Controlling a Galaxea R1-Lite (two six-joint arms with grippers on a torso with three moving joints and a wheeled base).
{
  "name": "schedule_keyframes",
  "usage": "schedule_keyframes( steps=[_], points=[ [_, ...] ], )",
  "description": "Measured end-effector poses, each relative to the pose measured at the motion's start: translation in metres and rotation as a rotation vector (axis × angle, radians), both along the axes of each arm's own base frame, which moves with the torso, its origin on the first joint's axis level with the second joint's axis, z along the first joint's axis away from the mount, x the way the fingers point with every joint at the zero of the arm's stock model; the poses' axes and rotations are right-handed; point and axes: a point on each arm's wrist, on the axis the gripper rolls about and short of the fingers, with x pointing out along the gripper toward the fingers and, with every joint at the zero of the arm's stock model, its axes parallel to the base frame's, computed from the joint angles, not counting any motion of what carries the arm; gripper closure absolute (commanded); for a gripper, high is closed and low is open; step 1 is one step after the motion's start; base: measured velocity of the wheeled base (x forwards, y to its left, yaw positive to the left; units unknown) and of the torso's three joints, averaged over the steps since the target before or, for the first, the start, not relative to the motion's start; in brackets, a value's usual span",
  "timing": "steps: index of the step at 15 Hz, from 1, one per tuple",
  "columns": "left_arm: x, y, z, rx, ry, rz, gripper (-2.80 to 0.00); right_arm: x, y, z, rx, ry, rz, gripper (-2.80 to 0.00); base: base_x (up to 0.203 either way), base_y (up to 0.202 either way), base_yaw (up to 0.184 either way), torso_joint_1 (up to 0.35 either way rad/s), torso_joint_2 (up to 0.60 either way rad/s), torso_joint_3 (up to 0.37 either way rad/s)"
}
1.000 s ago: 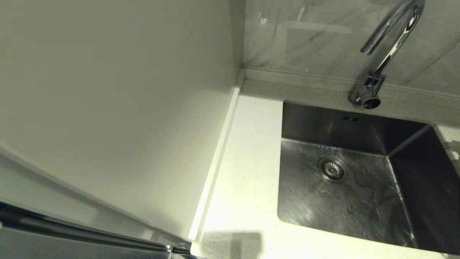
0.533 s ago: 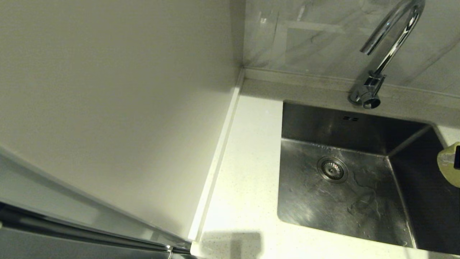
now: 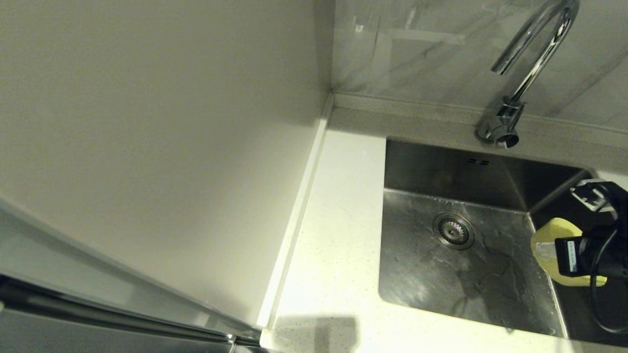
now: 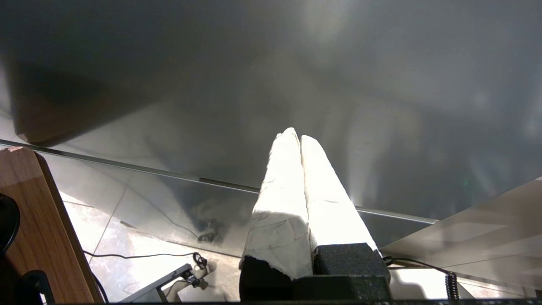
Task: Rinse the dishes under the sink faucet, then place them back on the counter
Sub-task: Put a bowl into the sink
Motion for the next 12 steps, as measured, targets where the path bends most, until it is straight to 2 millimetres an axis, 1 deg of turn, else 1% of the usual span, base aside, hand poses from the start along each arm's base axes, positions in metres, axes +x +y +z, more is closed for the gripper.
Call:
schedule_keyframes(
  steps=[4, 6, 8, 10, 12],
  points=[
    [0.000, 0.000, 0.000, 0.000, 0.000, 0.000, 0.00, 0.022, 0.028, -0.017, -0.147, -0.011, -0.023, 0.00, 0.000, 0.000, 0.000, 0.000, 0.00, 0.000],
    [0.000, 0.000, 0.000, 0.001, 0.000, 0.000, 0.00, 0.029, 0.043, -0.027, -0.224, -0.015, -0.046, 0.00, 0.000, 0.000, 0.000, 0.000, 0.00, 0.000],
    [0.000, 0.000, 0.000, 0.000, 0.000, 0.000, 0.00, 0.034, 0.051, -0.034, -0.279, -0.018, -0.084, 0.00, 0.000, 0.000, 0.000, 0.000, 0.00, 0.000],
    [0.000, 0.000, 0.000, 0.000, 0.000, 0.000, 0.00, 0.042, 0.054, -0.041, -0.304, -0.027, -0.112, 0.00, 0.000, 0.000, 0.000, 0.000, 0.00, 0.000],
    [0.000, 0.000, 0.000, 0.000, 0.000, 0.000, 0.00, 0.055, 0.056, -0.051, -0.315, -0.022, -0.125, 0.00, 0.000, 0.000, 0.000, 0.000, 0.00, 0.000]
  ],
)
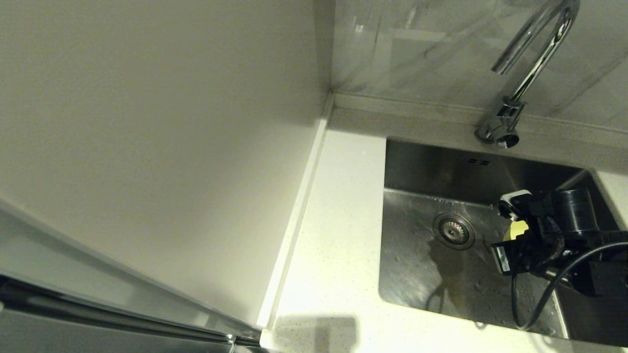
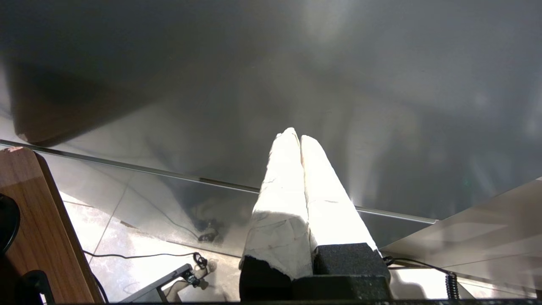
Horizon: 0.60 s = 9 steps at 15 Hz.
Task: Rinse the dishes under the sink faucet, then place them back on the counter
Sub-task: Put a bowl into the sink
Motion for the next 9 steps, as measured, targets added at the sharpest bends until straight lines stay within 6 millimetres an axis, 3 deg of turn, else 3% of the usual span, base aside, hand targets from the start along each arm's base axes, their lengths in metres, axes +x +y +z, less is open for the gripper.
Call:
schedule_keyframes(
  steps=[6, 9],
  points=[
    [0.000, 0.000, 0.000, 0.001, 0.000, 0.000, 0.00, 0.063, 0.008, -0.048, 0.065, -0.001, -0.080, 0.00, 0.000, 0.000, 0.000, 0.000, 0.00, 0.000],
    [0.000, 0.000, 0.000, 0.000, 0.000, 0.000, 0.00, 0.094, 0.000, -0.063, 0.084, -0.013, -0.126, 0.00, 0.000, 0.000, 0.000, 0.000, 0.00, 0.000]
  ],
)
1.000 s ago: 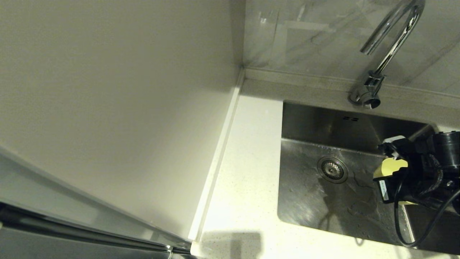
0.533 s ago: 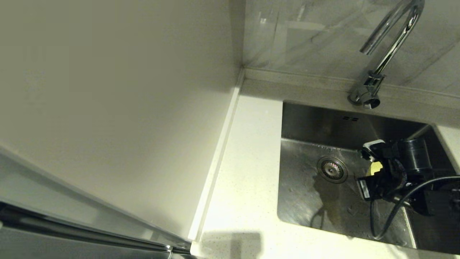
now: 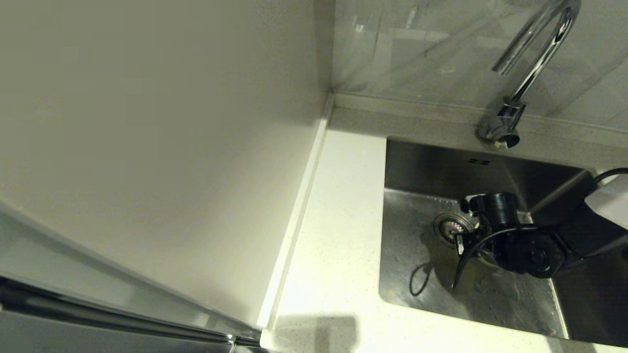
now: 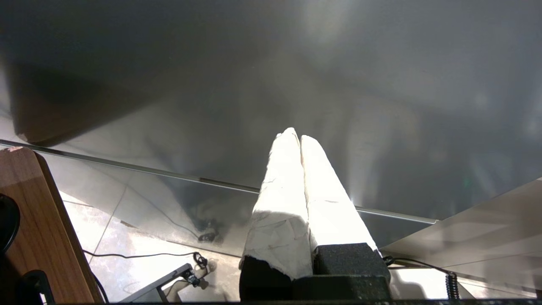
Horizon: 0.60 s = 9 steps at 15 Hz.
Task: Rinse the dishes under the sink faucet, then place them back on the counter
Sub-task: Put a bowl into the sink
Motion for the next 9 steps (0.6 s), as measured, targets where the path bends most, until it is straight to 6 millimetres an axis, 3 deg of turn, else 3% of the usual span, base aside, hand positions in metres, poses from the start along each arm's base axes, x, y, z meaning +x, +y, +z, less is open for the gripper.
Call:
schedule_keyframes(
  steps=[4, 9],
  points=[
    [0.000, 0.000, 0.000, 0.000, 0.000, 0.000, 0.00, 0.028, -0.024, -0.004, -0.006, -0.029, -0.081, 0.00, 0.000, 0.000, 0.000, 0.000, 0.00, 0.000],
    [0.000, 0.000, 0.000, 0.000, 0.000, 0.000, 0.00, 0.045, -0.053, -0.014, -0.015, -0.031, -0.141, 0.00, 0.000, 0.000, 0.000, 0.000, 0.00, 0.000]
  ],
)
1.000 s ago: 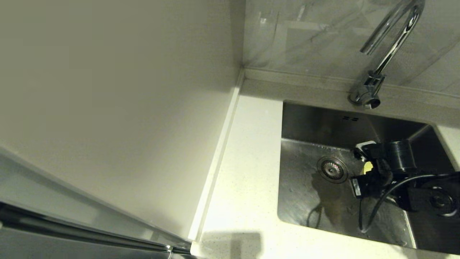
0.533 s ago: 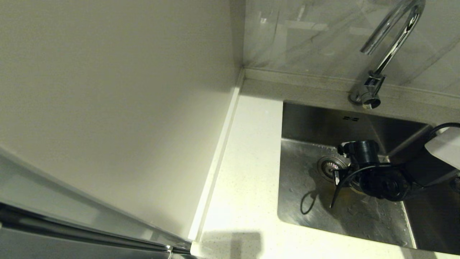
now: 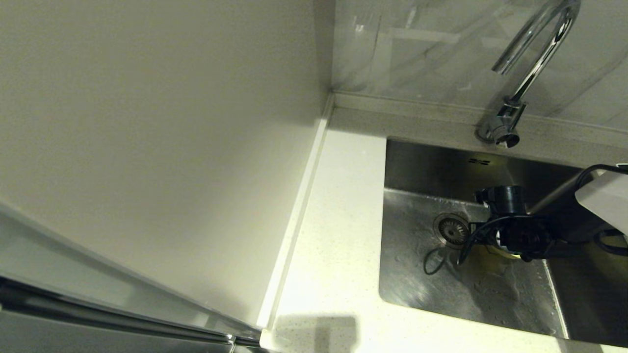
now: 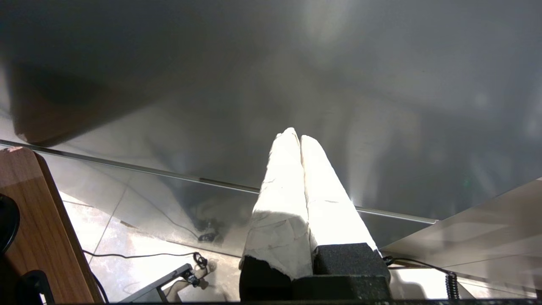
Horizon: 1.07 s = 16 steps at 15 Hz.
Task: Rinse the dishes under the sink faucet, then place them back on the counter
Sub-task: Put a bowl into the sink
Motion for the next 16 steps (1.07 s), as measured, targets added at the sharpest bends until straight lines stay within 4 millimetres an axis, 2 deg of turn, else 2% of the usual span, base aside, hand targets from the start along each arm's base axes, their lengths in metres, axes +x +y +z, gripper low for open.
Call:
schedule_keyframes(
  steps=[7, 8, 16],
  points=[
    [0.000, 0.000, 0.000, 0.001, 0.000, 0.000, 0.00, 0.028, -0.010, -0.006, 0.002, 0.000, -0.020, 0.00, 0.000, 0.000, 0.000, 0.000, 0.00, 0.000],
    [0.000, 0.000, 0.000, 0.000, 0.000, 0.000, 0.00, 0.030, -0.012, -0.009, 0.001, 0.002, -0.024, -2.80, 0.000, 0.000, 0.000, 0.000, 0.00, 0.000],
    [0.000, 0.000, 0.000, 0.000, 0.000, 0.000, 0.00, 0.032, -0.027, -0.015, 0.010, 0.004, -0.061, -2.80, 0.000, 0.000, 0.000, 0.000, 0.00, 0.000]
  ],
)
